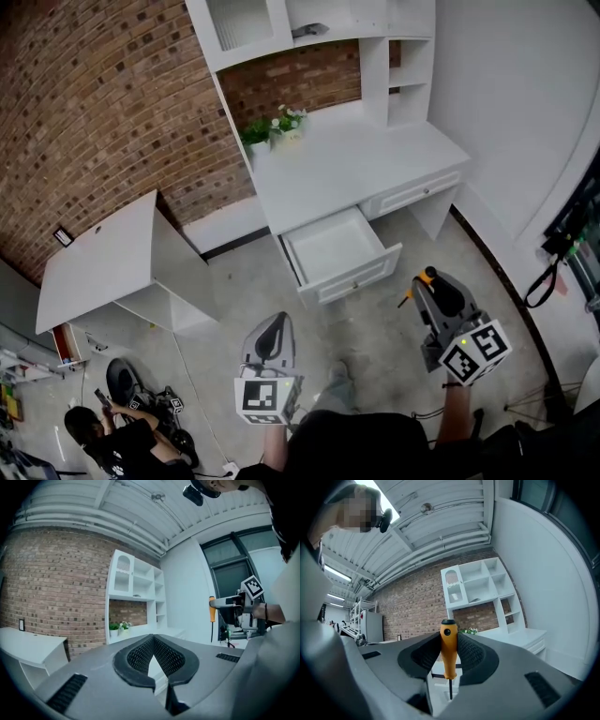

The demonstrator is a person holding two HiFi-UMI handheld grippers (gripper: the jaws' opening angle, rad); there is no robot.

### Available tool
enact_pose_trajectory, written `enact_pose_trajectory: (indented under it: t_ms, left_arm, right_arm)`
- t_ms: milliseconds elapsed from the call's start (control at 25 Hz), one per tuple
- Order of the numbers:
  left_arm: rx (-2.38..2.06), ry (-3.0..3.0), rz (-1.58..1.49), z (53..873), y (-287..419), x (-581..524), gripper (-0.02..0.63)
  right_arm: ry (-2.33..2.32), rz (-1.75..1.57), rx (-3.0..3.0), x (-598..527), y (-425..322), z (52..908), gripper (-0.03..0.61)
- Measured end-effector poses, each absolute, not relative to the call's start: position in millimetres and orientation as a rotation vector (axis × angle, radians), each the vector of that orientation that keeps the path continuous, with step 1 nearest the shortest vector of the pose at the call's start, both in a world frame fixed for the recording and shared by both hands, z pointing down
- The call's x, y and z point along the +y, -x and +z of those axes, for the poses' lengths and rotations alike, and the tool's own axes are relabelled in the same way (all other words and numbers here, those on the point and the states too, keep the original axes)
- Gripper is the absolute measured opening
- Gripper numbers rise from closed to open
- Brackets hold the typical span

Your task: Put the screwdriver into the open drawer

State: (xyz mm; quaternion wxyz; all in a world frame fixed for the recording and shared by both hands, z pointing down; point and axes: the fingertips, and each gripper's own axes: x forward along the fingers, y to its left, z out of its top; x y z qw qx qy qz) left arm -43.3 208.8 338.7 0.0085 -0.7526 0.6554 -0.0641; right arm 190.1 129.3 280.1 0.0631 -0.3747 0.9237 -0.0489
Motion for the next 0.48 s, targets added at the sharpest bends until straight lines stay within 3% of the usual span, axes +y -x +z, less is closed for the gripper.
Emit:
enact_pose_trajectory:
  t_ms: [480]
  left_arm:
    - [1.981,2.419,-0.142,327.2,74.6,108.6,0.009]
  right_arm:
    - [1.167,-0.112,2.823,42.5,-151.0,265.9,0.115]
